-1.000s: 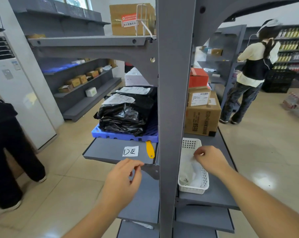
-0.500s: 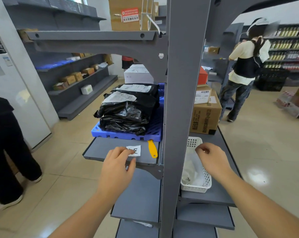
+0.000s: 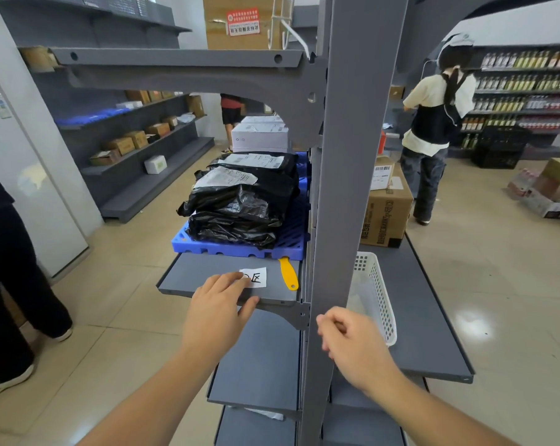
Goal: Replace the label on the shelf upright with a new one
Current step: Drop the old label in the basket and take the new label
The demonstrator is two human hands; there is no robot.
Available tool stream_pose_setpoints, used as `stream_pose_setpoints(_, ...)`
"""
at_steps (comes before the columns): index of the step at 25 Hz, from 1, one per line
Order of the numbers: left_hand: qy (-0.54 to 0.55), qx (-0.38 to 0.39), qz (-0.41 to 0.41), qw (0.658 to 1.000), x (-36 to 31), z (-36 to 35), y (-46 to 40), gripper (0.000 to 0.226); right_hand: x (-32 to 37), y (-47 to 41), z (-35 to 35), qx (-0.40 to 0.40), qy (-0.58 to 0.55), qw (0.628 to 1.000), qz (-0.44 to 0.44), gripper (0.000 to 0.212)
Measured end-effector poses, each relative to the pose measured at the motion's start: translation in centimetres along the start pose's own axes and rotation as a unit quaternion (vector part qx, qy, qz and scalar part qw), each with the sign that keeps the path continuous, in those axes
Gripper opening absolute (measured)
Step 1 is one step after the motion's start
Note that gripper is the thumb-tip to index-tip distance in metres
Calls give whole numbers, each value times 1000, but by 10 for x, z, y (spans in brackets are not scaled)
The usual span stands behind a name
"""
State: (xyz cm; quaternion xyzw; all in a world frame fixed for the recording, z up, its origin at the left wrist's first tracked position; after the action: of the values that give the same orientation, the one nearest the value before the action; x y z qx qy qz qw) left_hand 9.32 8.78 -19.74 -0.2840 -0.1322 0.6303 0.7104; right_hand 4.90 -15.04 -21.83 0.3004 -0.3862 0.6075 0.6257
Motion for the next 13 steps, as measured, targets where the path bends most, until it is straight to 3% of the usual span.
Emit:
stream_pose_setpoints(3,11,-8,-24,1000,0,1,5,29,13,1,-20,19,-4,1000,-5,33)
stream_pose_setpoints(7,44,-79,-57,994,5,13,11,9,19,0,-39,36,-53,996,-63,29)
stream_pose_setpoints(10,63,-115,-77,988,1,23,13,24,23,1,-53,56,-69,991,-100,26)
stream_pose_setpoints(13,83,-146,-91,982,-6,38,18,16,25,1,-65,75,-114,980,-142,22)
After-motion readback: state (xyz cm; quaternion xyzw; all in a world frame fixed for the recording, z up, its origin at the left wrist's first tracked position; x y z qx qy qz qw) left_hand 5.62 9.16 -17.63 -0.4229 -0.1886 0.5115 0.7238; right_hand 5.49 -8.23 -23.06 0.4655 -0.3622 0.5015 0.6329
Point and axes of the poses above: each hand's wrist, its own y-axis away from the middle knuckle, its own z-axis out of the back of the hand, x = y × z, the point moved 10 cm from there along -y, towards the middle knuckle, and after that the axes turned 8 degrees about -x, right-handed, at the moved point
